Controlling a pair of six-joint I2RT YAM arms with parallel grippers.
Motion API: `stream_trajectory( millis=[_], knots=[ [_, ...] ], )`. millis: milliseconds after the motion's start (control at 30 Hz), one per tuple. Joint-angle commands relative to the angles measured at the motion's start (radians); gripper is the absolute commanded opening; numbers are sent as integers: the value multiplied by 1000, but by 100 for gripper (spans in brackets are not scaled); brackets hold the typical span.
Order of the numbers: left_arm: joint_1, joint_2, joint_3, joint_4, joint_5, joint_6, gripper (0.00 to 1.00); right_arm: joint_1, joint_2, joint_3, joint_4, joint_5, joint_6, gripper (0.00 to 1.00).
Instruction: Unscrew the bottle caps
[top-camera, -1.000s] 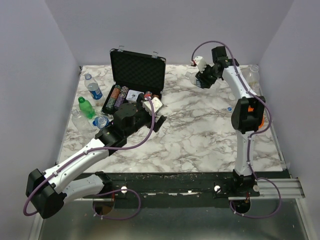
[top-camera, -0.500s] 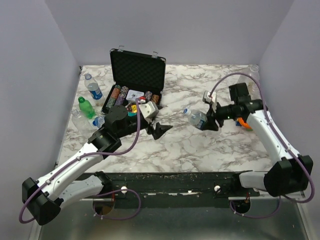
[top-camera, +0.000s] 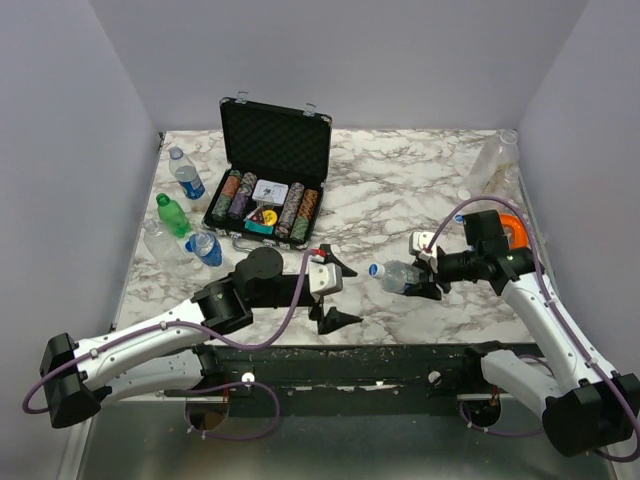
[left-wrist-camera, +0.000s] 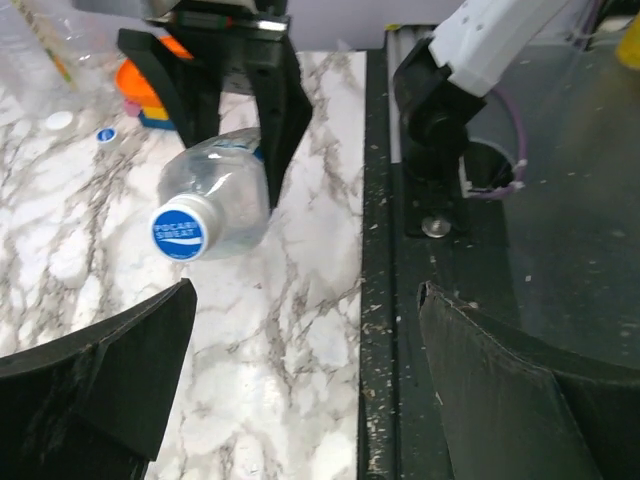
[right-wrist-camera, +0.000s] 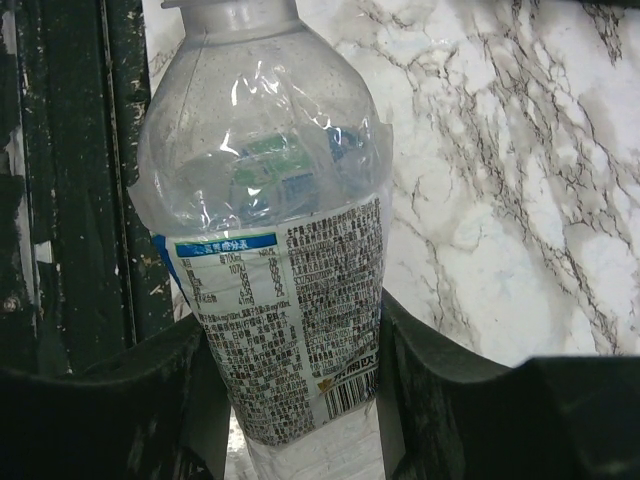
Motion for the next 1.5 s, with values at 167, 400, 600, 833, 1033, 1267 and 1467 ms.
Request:
stream_trajectory(
  millis=[167, 400, 600, 833, 1033, 1267, 1467],
  knots=[
    [-52, 103, 63, -44, -266, 155, 95, 22, -24, -19, 6, -5, -84, 35],
    [-57, 165, 82, -5, -305, 161, 87, 59, 3, -25, 6, 18, -97, 34],
    [-57, 216, 105, -14, -290, 167, 78, 76, 25, -33, 12, 30, -95, 34],
    [-57, 248, 96, 26, -263, 147, 62, 99, 43, -34, 17, 41, -91, 34],
    [-57, 281, 105, 43, -225, 133, 53, 114, 60, -36, 18, 58, -87, 34],
    [-57, 291, 106, 42, -190, 124, 29, 125, 65, -37, 21, 65, -84, 34],
    [-57, 281, 96, 52, -181, 94, 33, 131, 69, -36, 21, 70, -83, 34]
  ],
)
